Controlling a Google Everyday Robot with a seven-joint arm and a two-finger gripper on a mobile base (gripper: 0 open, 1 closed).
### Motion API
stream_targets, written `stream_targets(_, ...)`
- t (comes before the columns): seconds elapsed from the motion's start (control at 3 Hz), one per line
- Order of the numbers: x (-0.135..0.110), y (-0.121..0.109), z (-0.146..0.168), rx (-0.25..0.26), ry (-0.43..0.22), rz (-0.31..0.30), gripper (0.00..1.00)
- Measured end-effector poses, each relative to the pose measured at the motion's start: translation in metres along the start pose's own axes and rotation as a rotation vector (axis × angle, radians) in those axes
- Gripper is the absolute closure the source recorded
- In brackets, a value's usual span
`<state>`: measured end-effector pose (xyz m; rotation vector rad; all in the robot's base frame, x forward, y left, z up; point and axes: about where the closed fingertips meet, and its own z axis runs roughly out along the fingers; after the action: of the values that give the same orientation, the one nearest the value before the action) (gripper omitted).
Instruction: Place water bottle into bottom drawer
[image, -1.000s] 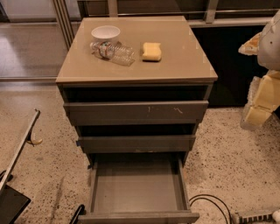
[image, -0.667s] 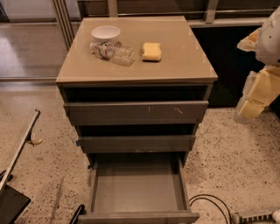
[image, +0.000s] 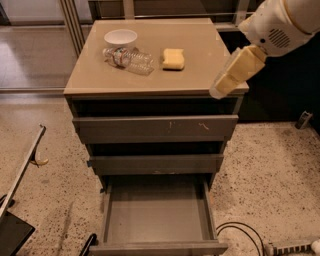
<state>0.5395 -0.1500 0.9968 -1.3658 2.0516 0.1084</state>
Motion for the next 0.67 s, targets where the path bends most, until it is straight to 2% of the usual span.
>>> stream_targets(0.33,-0.045,-0.03,0.03,0.078,-0.124,0.088,0.0)
stream_targets(0.67,-0.06,-0.046,0.025,0.14,-0.182,0.106,0.0)
